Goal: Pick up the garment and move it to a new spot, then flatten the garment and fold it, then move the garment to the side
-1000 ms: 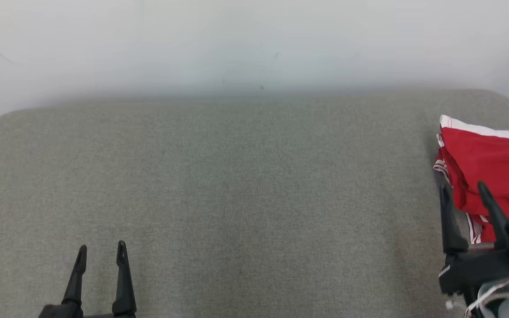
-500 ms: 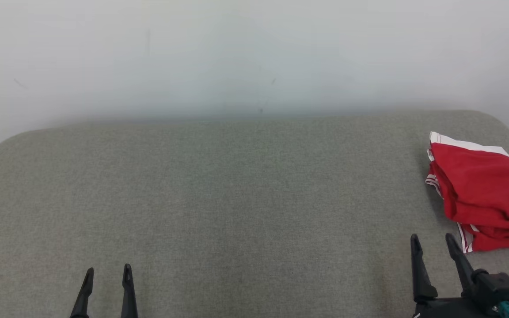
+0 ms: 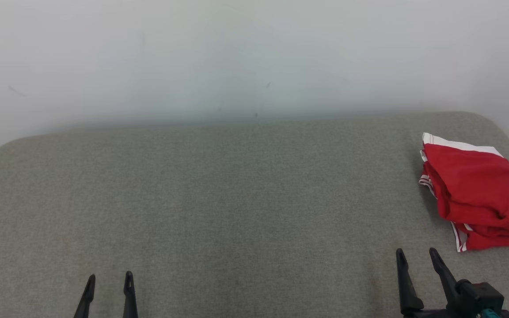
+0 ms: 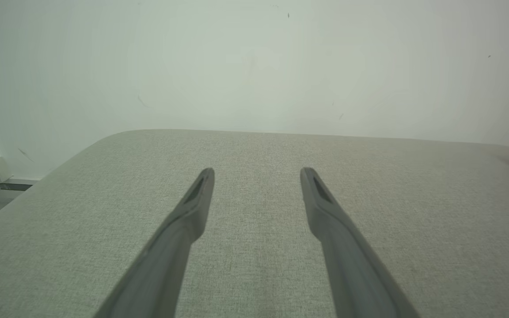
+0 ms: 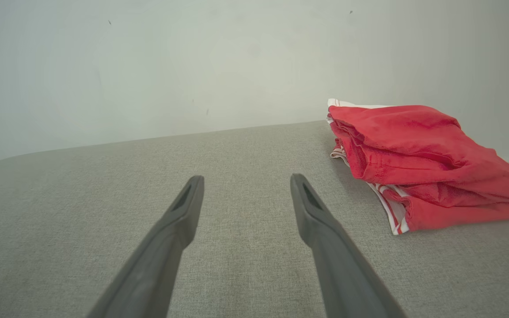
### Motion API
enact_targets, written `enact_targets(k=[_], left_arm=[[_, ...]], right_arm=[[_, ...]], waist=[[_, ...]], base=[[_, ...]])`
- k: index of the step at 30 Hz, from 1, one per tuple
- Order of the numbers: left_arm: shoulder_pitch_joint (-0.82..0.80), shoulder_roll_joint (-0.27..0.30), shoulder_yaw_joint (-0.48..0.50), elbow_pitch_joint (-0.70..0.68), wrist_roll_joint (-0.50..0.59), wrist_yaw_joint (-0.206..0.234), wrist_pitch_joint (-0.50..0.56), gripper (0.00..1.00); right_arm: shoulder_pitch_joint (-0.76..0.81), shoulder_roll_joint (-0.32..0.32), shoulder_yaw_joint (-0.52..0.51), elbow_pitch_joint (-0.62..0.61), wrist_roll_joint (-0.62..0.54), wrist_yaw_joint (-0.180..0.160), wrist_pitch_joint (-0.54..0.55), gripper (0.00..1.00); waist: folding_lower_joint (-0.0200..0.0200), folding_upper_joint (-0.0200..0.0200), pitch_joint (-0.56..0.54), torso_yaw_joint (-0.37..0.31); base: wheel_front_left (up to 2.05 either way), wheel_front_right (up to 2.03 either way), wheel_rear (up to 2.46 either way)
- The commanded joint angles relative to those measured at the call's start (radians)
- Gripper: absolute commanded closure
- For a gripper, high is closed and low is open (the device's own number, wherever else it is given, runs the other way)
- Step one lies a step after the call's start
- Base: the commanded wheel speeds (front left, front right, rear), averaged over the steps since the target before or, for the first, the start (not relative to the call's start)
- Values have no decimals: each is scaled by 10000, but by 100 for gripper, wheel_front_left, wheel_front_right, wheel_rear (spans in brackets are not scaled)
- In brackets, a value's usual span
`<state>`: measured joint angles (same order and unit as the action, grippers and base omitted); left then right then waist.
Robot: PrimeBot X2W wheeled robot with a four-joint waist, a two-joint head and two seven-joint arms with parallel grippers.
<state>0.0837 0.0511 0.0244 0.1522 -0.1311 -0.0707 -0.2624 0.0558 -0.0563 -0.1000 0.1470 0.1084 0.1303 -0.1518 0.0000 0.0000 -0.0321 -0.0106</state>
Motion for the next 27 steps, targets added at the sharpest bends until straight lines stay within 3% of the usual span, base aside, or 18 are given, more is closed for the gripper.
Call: enact_targets(k=[1, 21, 22, 27], left_arm=[[151, -10, 6, 6, -78, -6, -28, 0], [169, -11, 43, -34, -157, 68, -28, 0], [104, -2, 20, 20, -191, 79, 0, 100], [196, -31, 18, 501, -251, 84, 87, 100]], right_arm=[[-19, 38, 19, 36, 32, 1, -73, 0], [-117, 80, 72, 165, 183, 1, -138, 0], [-60, 40, 69, 212, 164, 0, -113, 100], [134, 50, 64, 710, 199, 0, -41, 100]], waist=[[0, 0, -14, -16], [0, 0, -24, -29], [0, 0, -24, -29], [0, 0, -22, -29]], base=[[0, 0, 0], [0, 0, 0], [0, 0, 0], [0, 0, 0]])
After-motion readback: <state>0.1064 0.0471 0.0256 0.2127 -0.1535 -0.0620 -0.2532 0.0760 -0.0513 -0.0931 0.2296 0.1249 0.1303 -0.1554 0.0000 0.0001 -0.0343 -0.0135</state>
